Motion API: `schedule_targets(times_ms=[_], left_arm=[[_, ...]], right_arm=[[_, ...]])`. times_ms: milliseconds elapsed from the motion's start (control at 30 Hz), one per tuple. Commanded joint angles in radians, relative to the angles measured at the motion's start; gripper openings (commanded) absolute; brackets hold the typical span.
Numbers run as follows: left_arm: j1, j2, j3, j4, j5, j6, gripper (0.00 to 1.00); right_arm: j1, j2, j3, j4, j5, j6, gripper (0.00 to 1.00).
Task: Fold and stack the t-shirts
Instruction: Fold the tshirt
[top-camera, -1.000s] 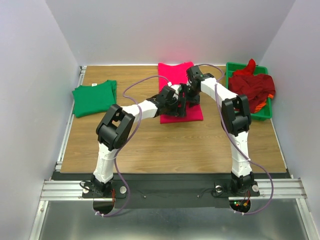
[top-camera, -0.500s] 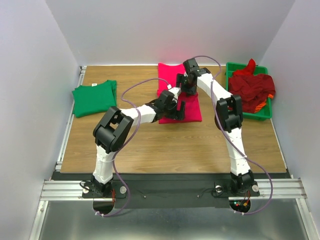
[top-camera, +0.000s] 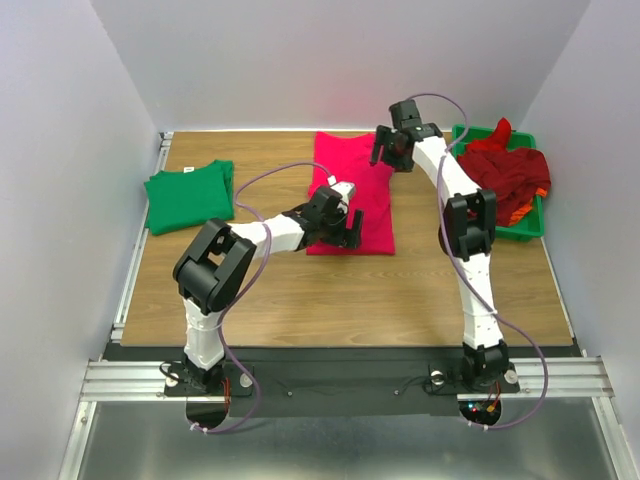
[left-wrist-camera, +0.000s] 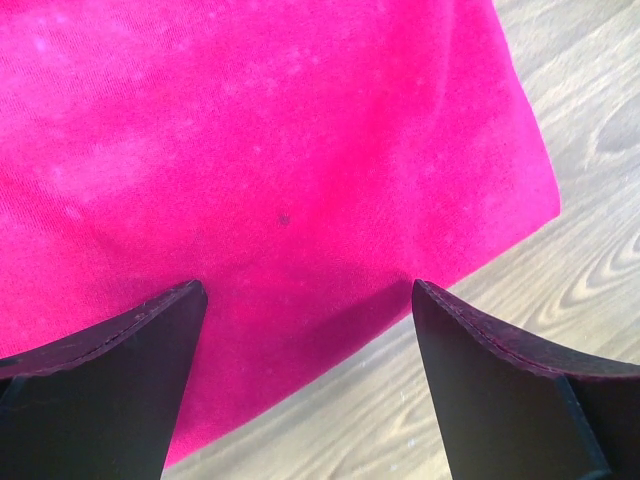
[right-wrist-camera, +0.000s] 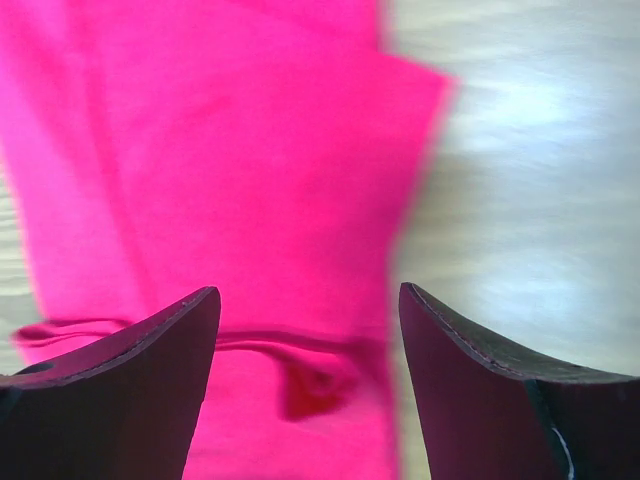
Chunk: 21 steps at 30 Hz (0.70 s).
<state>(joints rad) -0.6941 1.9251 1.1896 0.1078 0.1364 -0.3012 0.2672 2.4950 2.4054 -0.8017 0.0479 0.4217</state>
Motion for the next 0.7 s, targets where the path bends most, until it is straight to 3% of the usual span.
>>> schedule_targets(times_ms=[0,433,667], left_arm=[[-0.013,-0.072,-0.015,-0.106,-0.006,-0.013,0.97],[-0.022,-0.285,0.076,-0.215,-0.127,-0.094,0.99],[0.028,-0.373,-0.059,-0.277,-0.205,-0.245,0.99]], right_arm=[[-0.005,-0.171,-0.083,0.012,0.012,-0.038,0.78],[0.013,-0.567,-0.662,0.058,-0.082,-0.034,0.77],[0.035,-0.735,-1.015,0.12,-0.111,0.035,0.69]])
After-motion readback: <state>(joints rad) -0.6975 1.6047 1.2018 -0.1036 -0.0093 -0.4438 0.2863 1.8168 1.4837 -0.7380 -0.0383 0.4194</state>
